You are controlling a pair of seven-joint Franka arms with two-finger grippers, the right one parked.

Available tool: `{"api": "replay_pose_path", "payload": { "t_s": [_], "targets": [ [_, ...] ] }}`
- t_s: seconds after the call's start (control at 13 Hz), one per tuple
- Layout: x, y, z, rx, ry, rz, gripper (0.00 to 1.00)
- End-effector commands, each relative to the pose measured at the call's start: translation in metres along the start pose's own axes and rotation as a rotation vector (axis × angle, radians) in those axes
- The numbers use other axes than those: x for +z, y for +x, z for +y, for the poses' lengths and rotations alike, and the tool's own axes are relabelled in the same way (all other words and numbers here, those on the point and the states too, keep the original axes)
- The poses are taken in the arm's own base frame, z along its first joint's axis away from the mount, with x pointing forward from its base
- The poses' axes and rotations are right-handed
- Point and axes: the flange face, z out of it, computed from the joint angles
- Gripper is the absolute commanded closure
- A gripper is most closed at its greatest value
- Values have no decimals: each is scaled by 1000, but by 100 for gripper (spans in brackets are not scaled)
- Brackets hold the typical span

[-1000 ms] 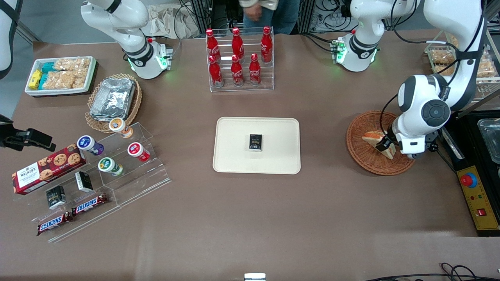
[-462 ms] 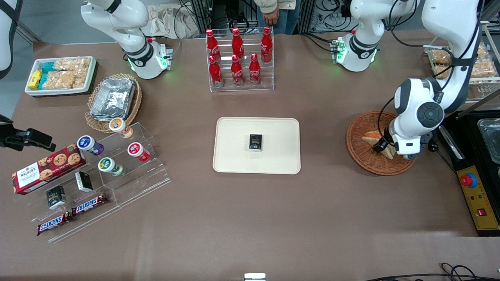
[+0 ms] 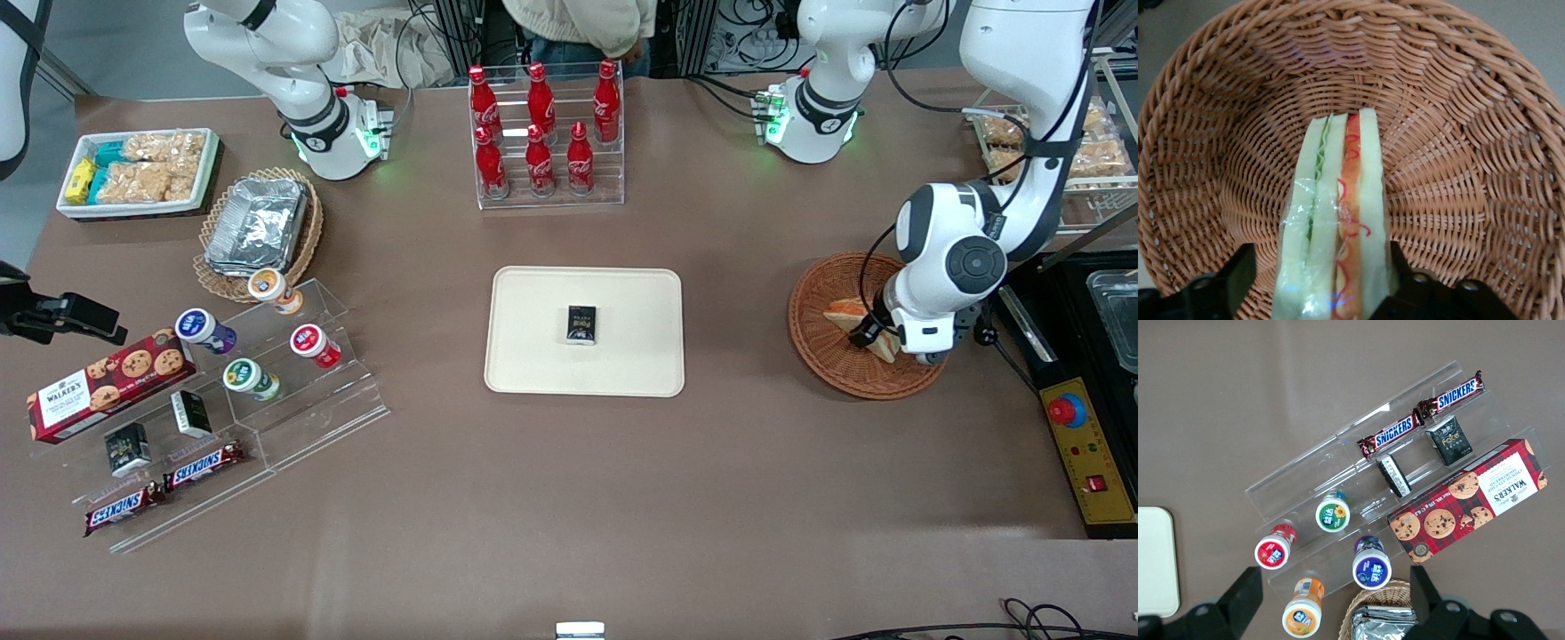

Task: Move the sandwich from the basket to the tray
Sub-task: 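Lower the left gripper around the wrapped sandwich and close it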

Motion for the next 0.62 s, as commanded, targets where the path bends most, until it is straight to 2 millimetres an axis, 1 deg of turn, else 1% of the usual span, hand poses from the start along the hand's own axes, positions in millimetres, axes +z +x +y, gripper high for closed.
{"api": "replay_pose_path", "payload": {
  "t_s": [0.0,0.08,0.23,0.38,0.46,0.54],
  "targets": [
    [3,-1,-5,21,11,17,96],
    [1,-2,-5,22,9,19,100],
    [-13,-3,-3,12,15,27,100],
    [-45,-10,-5,50,44,36,100],
    [-72,-18,3,105,59,45,100],
    [-98,-19,8,137,81,34,100]
  ]
}}
